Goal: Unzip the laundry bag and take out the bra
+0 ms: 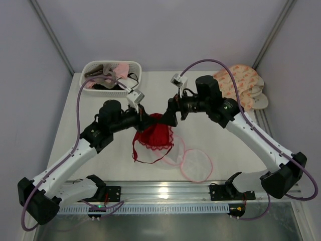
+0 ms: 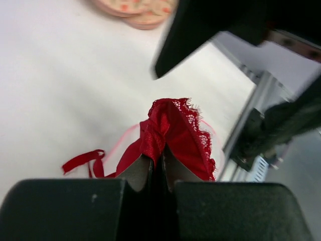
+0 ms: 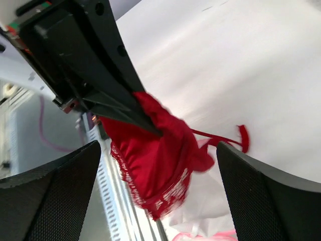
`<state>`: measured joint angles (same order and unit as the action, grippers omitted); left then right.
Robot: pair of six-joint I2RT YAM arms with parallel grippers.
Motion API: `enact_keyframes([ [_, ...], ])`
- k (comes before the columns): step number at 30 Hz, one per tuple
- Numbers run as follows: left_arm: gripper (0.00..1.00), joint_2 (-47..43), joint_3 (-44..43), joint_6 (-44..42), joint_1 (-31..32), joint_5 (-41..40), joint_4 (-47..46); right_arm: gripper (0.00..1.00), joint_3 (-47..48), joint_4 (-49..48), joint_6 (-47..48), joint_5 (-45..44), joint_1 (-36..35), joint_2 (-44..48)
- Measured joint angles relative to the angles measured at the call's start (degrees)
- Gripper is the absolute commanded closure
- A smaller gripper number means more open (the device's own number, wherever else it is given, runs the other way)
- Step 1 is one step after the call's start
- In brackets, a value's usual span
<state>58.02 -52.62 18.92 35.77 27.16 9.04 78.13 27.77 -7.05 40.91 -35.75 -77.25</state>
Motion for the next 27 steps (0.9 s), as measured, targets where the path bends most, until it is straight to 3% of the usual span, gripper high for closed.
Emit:
enact_keyframes([
  [3, 1.0, 4.2, -3.5, 0.2, -1.7, -9.0, 1.8, 0.01, -1.5, -0.8, -2.2, -9.4, 0.4, 5.0],
  [9, 1.0, 18.7, -16.7, 1.6, -10.5, -18.1, 2.6, 0.01, -5.2, -1.8, -5.0, -24.1, 1.4, 19.0],
  [13, 1.0, 31.3, -29.7, 3.6, -18.4, -20.0, 2.7, 0.0, -10.2, -3.2, -6.8, -26.3, 1.4, 24.2],
  [20, 1.0, 55.2, -60.7, 7.3, -29.6, -19.4, 2.7, 0.01, -27.7, -1.9, -9.7, -27.2, 1.4, 31.3],
  [27, 0.94, 63.7, -69.4, 12.6, -34.4, -23.3, -9.1, 0.01, -32.3, -0.8, -10.0, -28.3, 1.4, 31.7],
])
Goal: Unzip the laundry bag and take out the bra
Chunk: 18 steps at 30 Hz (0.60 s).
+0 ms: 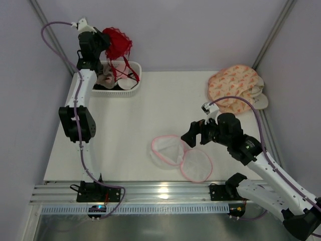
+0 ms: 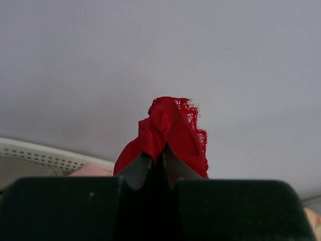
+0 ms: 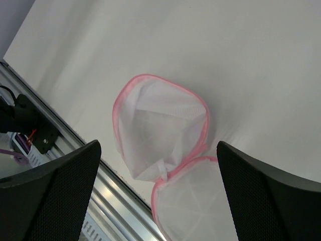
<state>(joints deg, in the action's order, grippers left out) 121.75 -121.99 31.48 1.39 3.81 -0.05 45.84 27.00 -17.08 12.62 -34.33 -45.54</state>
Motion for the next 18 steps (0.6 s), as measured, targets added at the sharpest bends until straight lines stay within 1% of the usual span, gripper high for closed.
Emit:
enact_keyframes([
  [1, 0.9, 0.6, -0.5, 0.7, -0.1, -1.4, -2.1, 0.01, -0.1, -0.1, 0.0, -0.1, 0.0, -0.2],
  [4, 0.87, 2.3, -1.4, 2.9, -0.2, -5.4, -8.0, 0.01, -0.4, -0.7, 0.0, -0.5, 0.0, -1.6],
  [6, 0.83, 4.4, -4.5, 4.0, -0.2, -7.5, -9.5, 0.01, -0.7, -0.9, 0.2, -0.7, 0.0, -3.2],
  [7, 0.74, 6.6, -8.0, 4.3, -0.2, -8.4, -9.2, 0.01, -0.7, -0.9, 0.2, -0.8, 0.0, -4.1],
  [9, 0.62, 10.4, -13.5, 4.6, -0.2, -10.2, -9.2, 0.01, -0.7, -0.9, 0.2, -1.0, 0.0, -5.5],
  [10, 0.51, 11.2, -13.7, 4.9, -0.2, -11.1, -9.0, 0.01, -0.7, -1.0, 0.2, -1.2, 0.0, -6.1],
  [12, 0.28, 11.5, -11.5, 5.7, -0.2, -13.1, -8.5, 0.01, -0.7, -1.4, 0.1, -1.7, 0.0, -7.2],
  [13, 0.1, 11.5, -9.7, 6.3, -0.3, -14.0, -7.8, 0.01, -0.7, -1.6, 0.0, -2.1, 0.0, -7.5],
  [14, 0.02, 11.5, -7.3, 6.8, -0.3, -14.9, -7.5, 0.0, -0.7, -1.7, -0.5, -2.8, 0.0, -7.8],
  [16, 0.01, 11.6, -3.1, 8.3, -0.3, -16.2, -5.3, 0.01, -0.7, -1.5, -1.7, -5.4, 0.0, -8.0],
  [18, 0.01, 11.7, 1.2, 9.4, -0.3, -16.9, -3.5, 0.01, -0.8, -0.8, -4.1, -10.4, 0.0, -7.8],
])
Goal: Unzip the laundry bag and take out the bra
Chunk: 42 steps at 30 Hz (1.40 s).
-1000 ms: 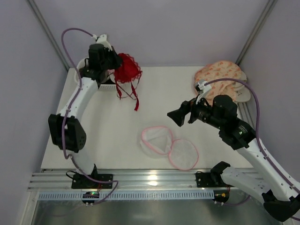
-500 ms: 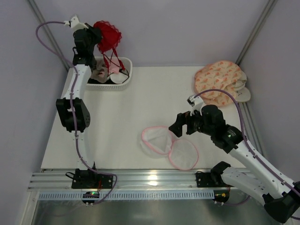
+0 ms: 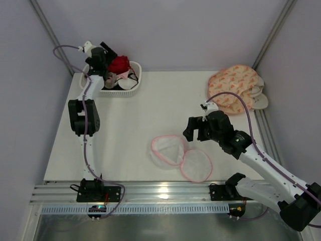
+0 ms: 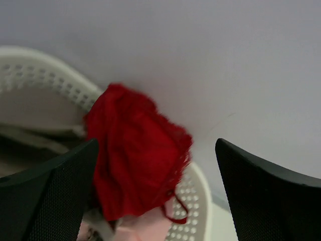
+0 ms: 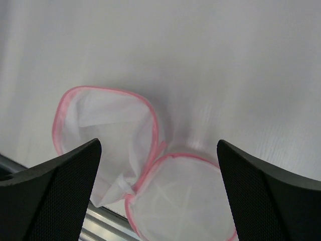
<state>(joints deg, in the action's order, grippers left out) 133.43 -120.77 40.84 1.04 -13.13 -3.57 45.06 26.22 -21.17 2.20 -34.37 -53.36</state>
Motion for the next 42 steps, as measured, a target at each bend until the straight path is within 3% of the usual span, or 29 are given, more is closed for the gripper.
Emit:
enact_keyframes([
  [6, 0.01, -5.2, 17.3, 2.7, 0.9, -2.1, 3.7, 0.0, 0.1, 13.5, -15.5, -21.1, 0.0, 0.6],
  [10, 0.0, -18.2, 30.0, 3.8, 3.8, -2.4, 5.3, 0.0, -0.1, 23.2, -26.3, -28.2, 0.1, -0.6],
  [17, 0.01, -48.2, 45.8, 6.7, 11.9, 0.2, 2.2, 0.01, -8.7, 27.0, -38.1, -27.5, -0.4, -2.4],
  [25, 0.01, -64.1, 57.7, 8.7, 15.7, 5.0, 6.6, 0.02, -17.5, 27.4, -47.9, -22.9, -3.6, 1.1],
  [27, 0.01, -67.7, 60.8, 8.8, 17.1, 6.4, 8.4, 0.08, -18.8, 27.0, -49.4, -21.8, -4.9, 1.2],
  [30, 0.0, -73.3, 63.6, 8.9, 17.7, 7.7, 11.1, 0.32, -19.9, 26.3, -50.5, -20.7, -6.9, 1.0],
  [31, 0.01, -75.0, 64.2, 9.0, 17.6, 7.9, 11.6, 0.47, -19.9, 26.0, -50.8, -20.5, -7.5, 0.9],
  [37, 0.01, -83.1, 66.7, 9.1, 17.6, 8.8, 13.7, 0.92, -19.5, 23.4, -51.1, -19.4, -9.0, -1.4],
  [38, 0.01, -83.9, 67.0, 9.1, 17.6, 8.8, 14.2, 0.96, -19.3, 23.0, -51.1, -19.4, -9.1, -1.9],
  [42, 0.01, -85.7, 67.4, 9.0, 17.6, 9.7, 15.9, 0.96, -18.8, 21.7, -51.2, -19.4, -9.3, -3.0],
])
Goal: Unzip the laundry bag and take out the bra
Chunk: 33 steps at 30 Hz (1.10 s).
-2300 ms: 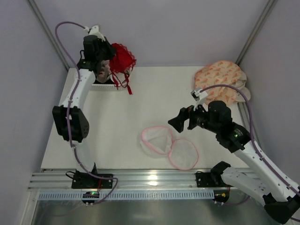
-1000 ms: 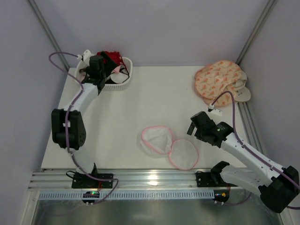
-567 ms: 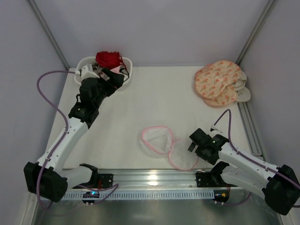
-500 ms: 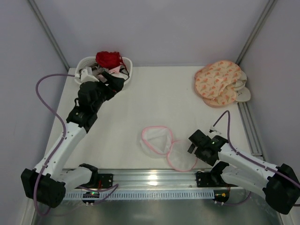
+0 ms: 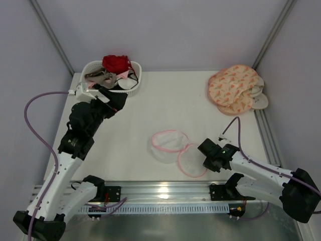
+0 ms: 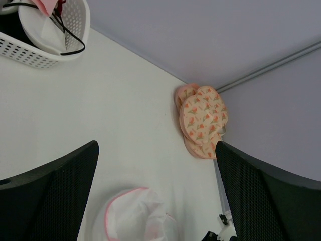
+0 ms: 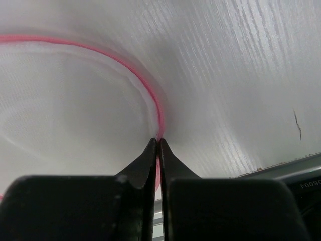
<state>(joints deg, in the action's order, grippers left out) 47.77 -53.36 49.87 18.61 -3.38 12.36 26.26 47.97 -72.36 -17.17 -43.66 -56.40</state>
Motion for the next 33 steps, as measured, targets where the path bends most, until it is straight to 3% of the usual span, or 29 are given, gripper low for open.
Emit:
enact_keyframes([
  [7, 0.01, -1.3, 0.0, -0.6, 0.0, 4.2, 3.2, 0.96, 7.4, 6.8, 1.8, -4.2, -0.1, 3.2],
  [12, 0.01, -3.2, 0.3, -0.9, 0.0, 5.9, 5.6, 0.96, 25.5, 12.2, 8.7, -11.8, -0.1, 2.9],
  [16, 0.01, -4.9, 0.3, -1.2, 0.0, 6.3, 7.3, 0.96, 39.9, 14.3, 16.6, -17.8, 0.0, -5.9],
  [22, 0.01, -7.8, 0.3, -1.3, 0.0, 6.5, 10.0, 0.96, 55.1, 12.5, 27.9, -19.8, 0.0, -23.2],
  [28, 0.01, -12.0, 0.3, -1.3, 0.0, 6.3, 13.0, 0.96, 61.7, 5.3, 35.7, -16.5, -1.6, -35.1],
  [33, 0.01, -14.6, 0.3, -1.5, 0.0, 5.3, 14.9, 0.96, 59.9, -4.5, 40.4, -7.8, -6.4, -39.7],
])
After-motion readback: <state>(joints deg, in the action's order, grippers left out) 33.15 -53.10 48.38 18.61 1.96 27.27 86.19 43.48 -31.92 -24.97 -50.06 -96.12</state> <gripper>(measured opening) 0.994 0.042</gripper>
